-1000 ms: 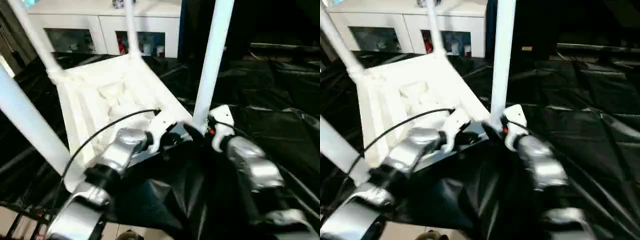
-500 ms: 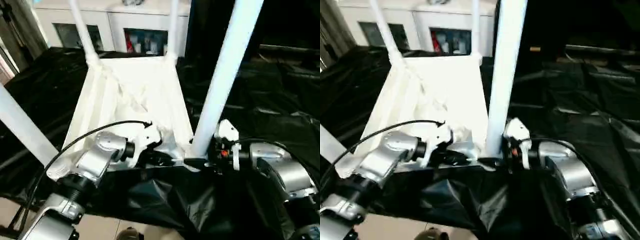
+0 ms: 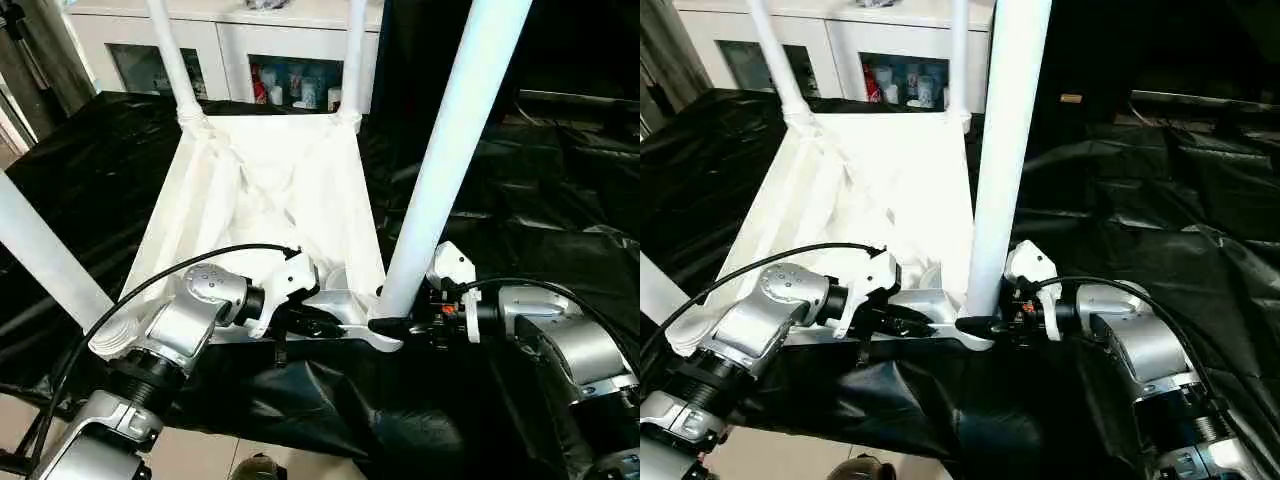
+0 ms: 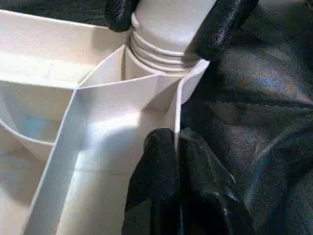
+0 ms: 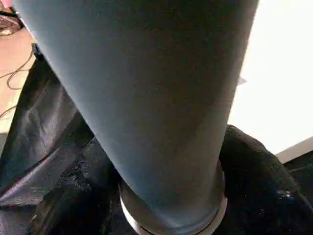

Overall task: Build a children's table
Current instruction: Rotate leg to tighten

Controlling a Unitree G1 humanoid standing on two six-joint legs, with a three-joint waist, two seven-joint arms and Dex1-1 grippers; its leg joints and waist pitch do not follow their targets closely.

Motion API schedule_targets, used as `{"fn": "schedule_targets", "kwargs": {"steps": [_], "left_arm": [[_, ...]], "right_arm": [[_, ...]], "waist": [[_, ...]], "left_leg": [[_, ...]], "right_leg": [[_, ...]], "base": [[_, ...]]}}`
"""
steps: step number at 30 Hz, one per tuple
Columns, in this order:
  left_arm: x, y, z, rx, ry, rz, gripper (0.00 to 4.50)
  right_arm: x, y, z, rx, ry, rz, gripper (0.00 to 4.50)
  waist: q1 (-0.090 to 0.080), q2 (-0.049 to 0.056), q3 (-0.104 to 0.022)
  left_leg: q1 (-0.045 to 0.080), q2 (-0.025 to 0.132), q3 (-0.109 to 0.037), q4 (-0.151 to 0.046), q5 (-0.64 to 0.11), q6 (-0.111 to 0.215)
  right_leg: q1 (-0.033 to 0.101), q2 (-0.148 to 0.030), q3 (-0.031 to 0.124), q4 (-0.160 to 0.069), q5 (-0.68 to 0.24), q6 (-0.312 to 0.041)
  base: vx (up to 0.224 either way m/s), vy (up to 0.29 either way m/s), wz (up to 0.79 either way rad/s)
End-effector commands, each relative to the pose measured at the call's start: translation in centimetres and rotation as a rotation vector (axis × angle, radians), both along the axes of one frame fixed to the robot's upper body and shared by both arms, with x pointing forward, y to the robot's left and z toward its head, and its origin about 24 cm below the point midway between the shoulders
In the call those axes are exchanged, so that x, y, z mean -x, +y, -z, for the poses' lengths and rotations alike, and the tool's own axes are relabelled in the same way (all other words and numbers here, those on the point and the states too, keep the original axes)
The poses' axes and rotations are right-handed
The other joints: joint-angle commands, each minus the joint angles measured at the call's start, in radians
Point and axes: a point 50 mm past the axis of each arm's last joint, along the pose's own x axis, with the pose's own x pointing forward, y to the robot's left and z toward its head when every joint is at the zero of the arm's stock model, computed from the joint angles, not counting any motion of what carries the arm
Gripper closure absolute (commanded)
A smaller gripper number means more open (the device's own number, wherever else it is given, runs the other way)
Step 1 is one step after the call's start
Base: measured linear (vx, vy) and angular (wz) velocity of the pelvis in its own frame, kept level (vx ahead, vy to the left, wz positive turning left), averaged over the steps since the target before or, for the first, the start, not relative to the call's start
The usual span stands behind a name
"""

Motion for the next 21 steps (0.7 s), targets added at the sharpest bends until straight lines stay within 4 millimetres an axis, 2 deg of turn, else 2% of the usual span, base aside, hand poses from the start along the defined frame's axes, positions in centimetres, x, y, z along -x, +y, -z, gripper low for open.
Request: {"fn": "schedule_targets", "kwargs": {"steps": [1, 7, 8, 10, 11, 12, 13, 14, 15, 16, 17, 19, 21], "left_arm": [[0.2, -0.7, -0.2, 0.036, 0.001, 0.023, 4.5], [0.0, -1.2, 0.0, 0.05, -0.002, -0.022, 4.5], [-0.7, -1.7, 0.0, 0.062, -0.016, -0.095, 4.5], [-1.3, -2.3, 0.0, 0.069, -0.027, -0.158, 4.5], [-1.5, -2.5, 0.0, 0.07, -0.03, -0.178, 4.5], [-1.6, -2.7, 0.0, 0.07, -0.034, -0.189, 4.5], [-2.0, -3.1, 0.0, 0.07, -0.042, -0.217, 4.5], [-2.4, -3.9, -0.1, 0.074, -0.051, -0.264, 4.5], [-2.8, -4.6, -0.1, 0.078, -0.061, -0.3, 4.5], [-3.1, -5.4, -0.3, 0.086, -0.063, -0.335, 4.5], [-3.4, -6.9, -0.5, 0.101, -0.068, -0.368, 4.5], [-3.4, -7.9, -0.8, 0.111, -0.073, -0.375, 4.5], [-3.3, -8.5, -0.9, 0.118, -0.081, -0.363, 4.5]], "right_arm": [[0.7, 0.4, 0.6, -0.013, 0.038, -0.039, 1.88], [1.4, 0.5, 1.4, -0.051, 0.079, -0.002, 1.99], [0.8, 0.6, 2.2, -0.07, 0.056, 0.116, 1.99], [0.2, 0.8, 2.9, -0.072, 0.04, 0.238, 2.0], [-0.1, 0.8, 3.2, -0.067, 0.036, 0.287, 2.01], [-0.2, 0.9, 3.4, -0.067, 0.039, 0.311, 2.01], [-0.5, 1.0, 3.8, -0.065, 0.048, 0.375, 2.01], [-0.9, 1.4, 4.4, -0.061, 0.054, 0.466, 2.01], [-1.2, 1.7, 4.8, -0.056, 0.059, 0.529, 2.02], [-1.3, 2.3, 5.2, -0.048, 0.069, 0.576, 2.02], [-1.7, 3.3, 5.6, -0.038, 0.073, 0.646, 2.02], [-2.0, 4.2, 5.6, -0.036, 0.069, 0.682, 2.02], [-2.2, 4.7, 5.5, -0.034, 0.063, 0.687, 2.02]], "waist": [[0.0, -0.021, -0.072], [0.006, -0.02, -0.071], [0.006, -0.017, -0.069], [0.002, -0.018, -0.065], [-0.003, -0.017, -0.062], [-0.008, -0.019, -0.061], [-0.011, -0.015, -0.06], [-0.014, -0.018, -0.056], [-0.017, -0.013, -0.055], [-0.02, -0.014, -0.052], [-0.027, -0.013, -0.05], [-0.03, -0.015, -0.051], [-0.031, -0.015, -0.053]], "left_leg": [[0.014, 0.054, -0.013, -0.06, -0.089, 0.083], [0.014, 0.054, -0.013, -0.058, -0.091, 0.084], [0.013, 0.053, -0.014, -0.06, -0.102, 0.078], [0.014, 0.052, -0.014, -0.063, -0.128, 0.067], [0.019, 0.049, -0.016, -0.069, -0.173, 0.033], [0.017, 0.048, -0.016, -0.072, -0.182, 0.025], [0.015, 0.049, -0.018, -0.074, -0.192, 0.017], [0.02, 0.047, -0.018, -0.077, -0.225, 0.007], [0.02, 0.046, -0.018, -0.078, -0.237, 0.003], [0.026, 0.045, -0.019, -0.082, -0.268, -0.012], [0.027, 0.043, -0.024, -0.088, -0.296, -0.033], [0.031, 0.043, -0.026, -0.09, -0.312, -0.034], [0.031, 0.043, -0.027, -0.091, -0.305, -0.021]], "right_leg": [[0.049, -0.076, 0.032, -0.061, -0.031, -0.252], [0.049, -0.077, 0.033, -0.062, -0.027, -0.252], [0.047, -0.077, 0.033, -0.064, -0.043, -0.251], [0.044, -0.078, 0.033, -0.072, -0.085, -0.248], [0.046, -0.082, 0.032, -0.082, -0.188, -0.23], [0.048, -0.082, 0.033, -0.084, -0.21, -0.221], [0.045, -0.081, 0.033, -0.084, -0.233, -0.215], [0.045, -0.082, 0.033, -0.094, -0.293, -0.194], [0.04, -0.082, 0.036, -0.096, -0.318, -0.186], [0.038, -0.082, 0.036, -0.104, -0.372, -0.169], [0.04, -0.082, 0.034, -0.107, -0.429, -0.146], [0.038, -0.083, 0.034, -0.111, -0.453, -0.13], [0.038, -0.086, 0.036, -0.112, -0.432, -0.127]], "base": [[0.0, 0.0, 0.0], [0.0, 0.0, 0.0], [0.0, 0.0, 0.0], [0.0, 0.0, 0.0], [0.0, 0.0, 0.0], [0.0, 0.0, 0.0], [0.0, 0.0, 0.0], [0.0, 0.0, 0.0], [0.0, 0.0, 0.0], [0.0, 0.0, 0.0], [0.0, 0.0, 0.0], [0.0, 0.0, 0.0], [0.0, 0.0, 0.0]]}}
